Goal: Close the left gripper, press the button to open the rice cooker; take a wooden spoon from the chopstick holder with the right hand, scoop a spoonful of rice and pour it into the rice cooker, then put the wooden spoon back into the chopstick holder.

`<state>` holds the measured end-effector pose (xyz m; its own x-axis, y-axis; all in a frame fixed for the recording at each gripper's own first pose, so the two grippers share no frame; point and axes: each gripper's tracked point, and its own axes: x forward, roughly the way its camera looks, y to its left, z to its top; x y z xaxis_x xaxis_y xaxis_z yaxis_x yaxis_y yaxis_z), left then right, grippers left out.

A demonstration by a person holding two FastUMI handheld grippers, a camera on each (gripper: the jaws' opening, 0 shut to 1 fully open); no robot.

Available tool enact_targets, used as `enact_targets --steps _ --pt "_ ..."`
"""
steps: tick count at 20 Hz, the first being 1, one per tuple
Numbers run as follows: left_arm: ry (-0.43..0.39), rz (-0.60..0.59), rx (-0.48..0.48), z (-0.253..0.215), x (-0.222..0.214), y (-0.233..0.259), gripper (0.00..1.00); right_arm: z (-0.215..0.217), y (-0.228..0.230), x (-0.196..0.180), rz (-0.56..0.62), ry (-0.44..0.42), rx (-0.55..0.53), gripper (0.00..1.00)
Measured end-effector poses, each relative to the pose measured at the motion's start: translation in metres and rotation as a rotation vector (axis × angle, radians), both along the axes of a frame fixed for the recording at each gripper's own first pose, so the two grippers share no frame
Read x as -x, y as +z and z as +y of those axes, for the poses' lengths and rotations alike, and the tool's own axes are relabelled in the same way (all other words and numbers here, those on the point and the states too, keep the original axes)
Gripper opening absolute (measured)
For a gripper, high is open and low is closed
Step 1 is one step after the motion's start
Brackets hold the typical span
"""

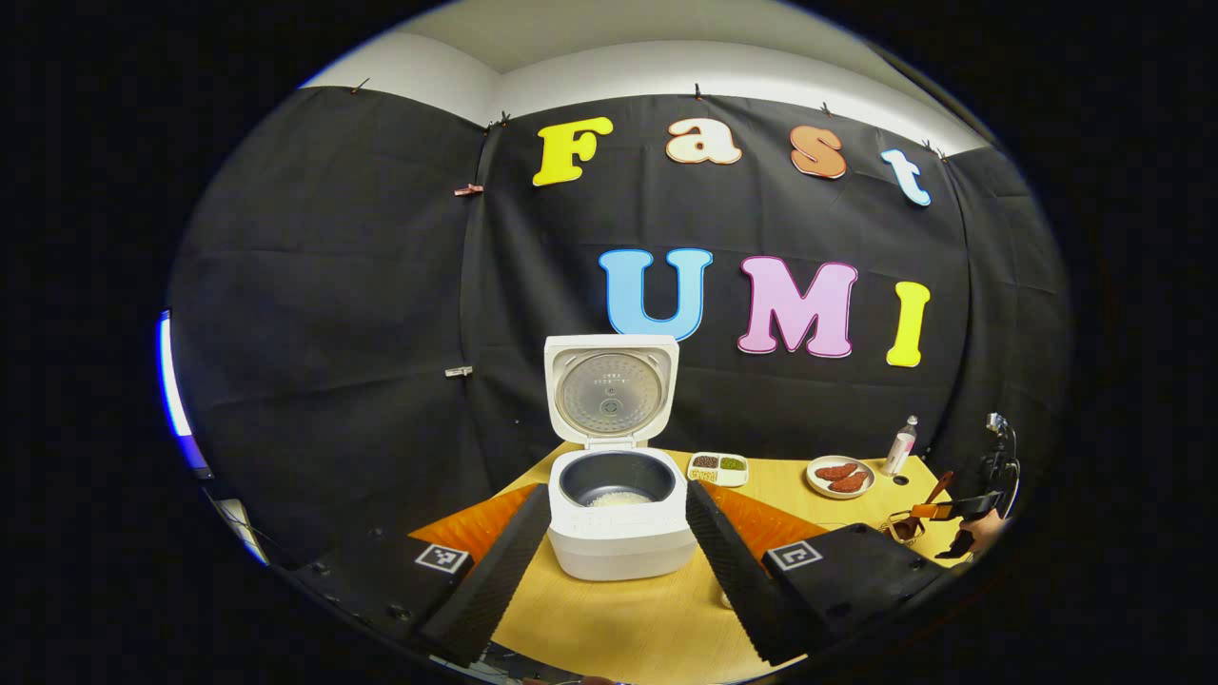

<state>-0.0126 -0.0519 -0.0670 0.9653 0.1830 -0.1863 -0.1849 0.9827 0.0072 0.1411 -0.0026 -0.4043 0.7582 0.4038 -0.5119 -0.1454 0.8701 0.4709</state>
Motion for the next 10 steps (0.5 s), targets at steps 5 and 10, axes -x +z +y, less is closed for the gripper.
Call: enact_targets --steps 5,10 --pt "-0.010 -0.004 -0.002 0.007 -0.002 0.005 0.98 0.005 0.009 0.015 -0.045 0.017 -0.024 0.20" --pt "-0.019 -0.006 -0.011 0.016 0.004 0.007 0.98 -0.006 0.032 0.005 -0.073 -0.045 -0.050 0.17"
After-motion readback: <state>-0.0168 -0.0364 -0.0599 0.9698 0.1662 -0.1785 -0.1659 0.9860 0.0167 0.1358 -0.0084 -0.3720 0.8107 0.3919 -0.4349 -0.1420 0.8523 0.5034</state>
